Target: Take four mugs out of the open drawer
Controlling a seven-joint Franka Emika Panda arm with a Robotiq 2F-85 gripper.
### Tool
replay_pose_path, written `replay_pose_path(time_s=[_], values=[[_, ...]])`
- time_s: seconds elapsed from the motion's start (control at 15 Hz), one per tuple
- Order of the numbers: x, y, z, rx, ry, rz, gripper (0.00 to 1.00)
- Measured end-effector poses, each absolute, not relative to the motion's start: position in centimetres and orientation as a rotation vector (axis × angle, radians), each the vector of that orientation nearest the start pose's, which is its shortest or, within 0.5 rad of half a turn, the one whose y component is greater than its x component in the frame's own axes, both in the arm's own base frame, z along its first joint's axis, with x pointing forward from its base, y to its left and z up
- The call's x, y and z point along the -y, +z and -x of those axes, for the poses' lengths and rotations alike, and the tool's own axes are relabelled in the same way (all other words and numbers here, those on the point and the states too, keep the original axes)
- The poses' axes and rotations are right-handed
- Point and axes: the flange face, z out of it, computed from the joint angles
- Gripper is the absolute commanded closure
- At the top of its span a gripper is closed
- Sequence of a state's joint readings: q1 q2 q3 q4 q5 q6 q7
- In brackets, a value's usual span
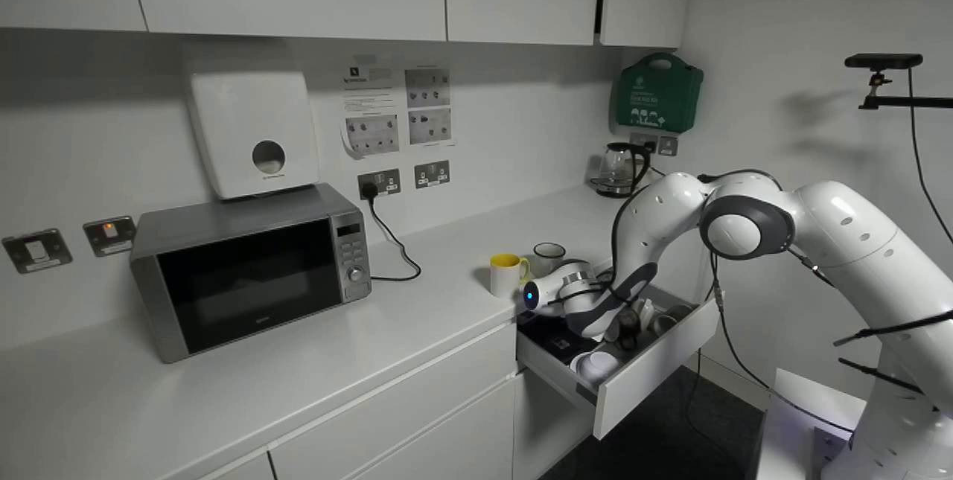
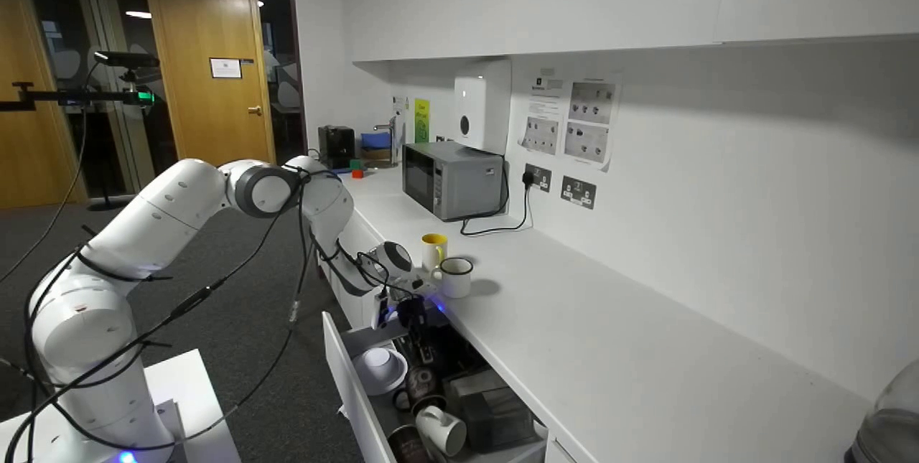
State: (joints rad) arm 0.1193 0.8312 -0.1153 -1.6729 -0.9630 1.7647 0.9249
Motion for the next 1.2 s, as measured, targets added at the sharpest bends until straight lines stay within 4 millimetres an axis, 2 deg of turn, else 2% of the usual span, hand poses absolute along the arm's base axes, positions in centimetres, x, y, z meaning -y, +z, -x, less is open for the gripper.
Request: replay_pose_path(time_s=[0.13,0.2,0.87,1.2], values=[[6.6,11.9,-61.1,0.321,-0.221,-1.983,0.97],[6.6,11.9,-61.1,0.320,-0.221,-1.982,1.00],[6.8,11.9,-61.1,0.320,-0.221,-1.979,0.98],[7.6,12.5,-61.4,0.339,-0.215,-1.975,0.98]])
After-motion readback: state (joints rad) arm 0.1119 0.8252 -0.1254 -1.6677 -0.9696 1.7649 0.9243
